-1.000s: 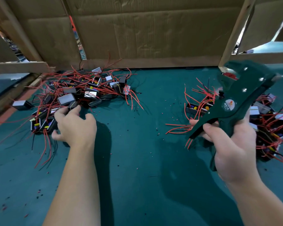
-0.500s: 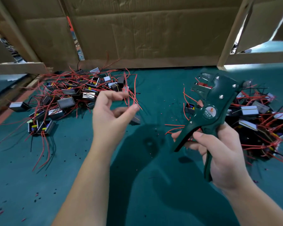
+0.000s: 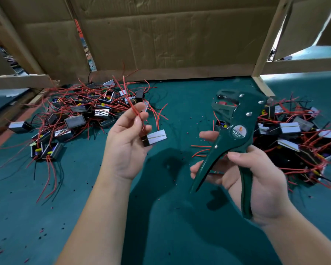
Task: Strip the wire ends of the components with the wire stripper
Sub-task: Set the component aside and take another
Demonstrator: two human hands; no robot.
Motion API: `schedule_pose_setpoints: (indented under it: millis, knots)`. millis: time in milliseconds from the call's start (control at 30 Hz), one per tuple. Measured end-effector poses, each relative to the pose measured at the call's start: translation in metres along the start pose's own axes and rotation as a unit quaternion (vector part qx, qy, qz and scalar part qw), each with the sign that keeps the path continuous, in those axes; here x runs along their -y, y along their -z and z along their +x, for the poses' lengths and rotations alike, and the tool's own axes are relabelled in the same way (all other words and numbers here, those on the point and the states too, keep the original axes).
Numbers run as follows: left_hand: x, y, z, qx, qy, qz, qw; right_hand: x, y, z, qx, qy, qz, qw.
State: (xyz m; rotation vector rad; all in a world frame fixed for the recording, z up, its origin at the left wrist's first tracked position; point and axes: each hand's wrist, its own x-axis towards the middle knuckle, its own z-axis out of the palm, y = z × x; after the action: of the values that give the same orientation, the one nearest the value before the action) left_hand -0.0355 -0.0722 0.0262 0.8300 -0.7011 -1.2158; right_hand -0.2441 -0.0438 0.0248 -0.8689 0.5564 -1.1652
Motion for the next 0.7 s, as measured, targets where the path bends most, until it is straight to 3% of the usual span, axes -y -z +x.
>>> schedule_pose_setpoints:
  millis: [200,333,433,500,567,633,700]
  knots:
    - [0.006,-0.004,-0.008,0.138,-0.009,-0.069,0.988,0.001,-0.008,0.0,0.07,-0.169,0.102,0.978]
    - [0.018,-0.011,-0.014,0.237,0.015,-0.034,0.971,0.003,-0.01,0.0,0.127,-0.185,0.132,0.965]
    - [0.012,-0.016,-0.015,0.268,0.037,-0.035,0.962,0.003,-0.008,0.001,0.109,-0.17,0.129,0.971]
    - [0.006,-0.02,-0.012,0.226,0.065,-0.046,0.971,0.003,-0.007,0.002,0.087,-0.156,0.116,0.977]
    - [0.01,-0.022,-0.008,0.123,0.074,-0.009,0.99,0.004,-0.007,0.003,0.092,-0.147,0.101,0.98]
    - [0.021,-0.019,-0.002,0.026,0.038,0.095,0.994,0.005,-0.006,0.002,0.121,-0.154,0.092,0.976]
    - [0.026,-0.018,-0.001,0.021,0.041,0.193,0.98,0.005,-0.006,0.001,0.146,-0.171,0.086,0.971]
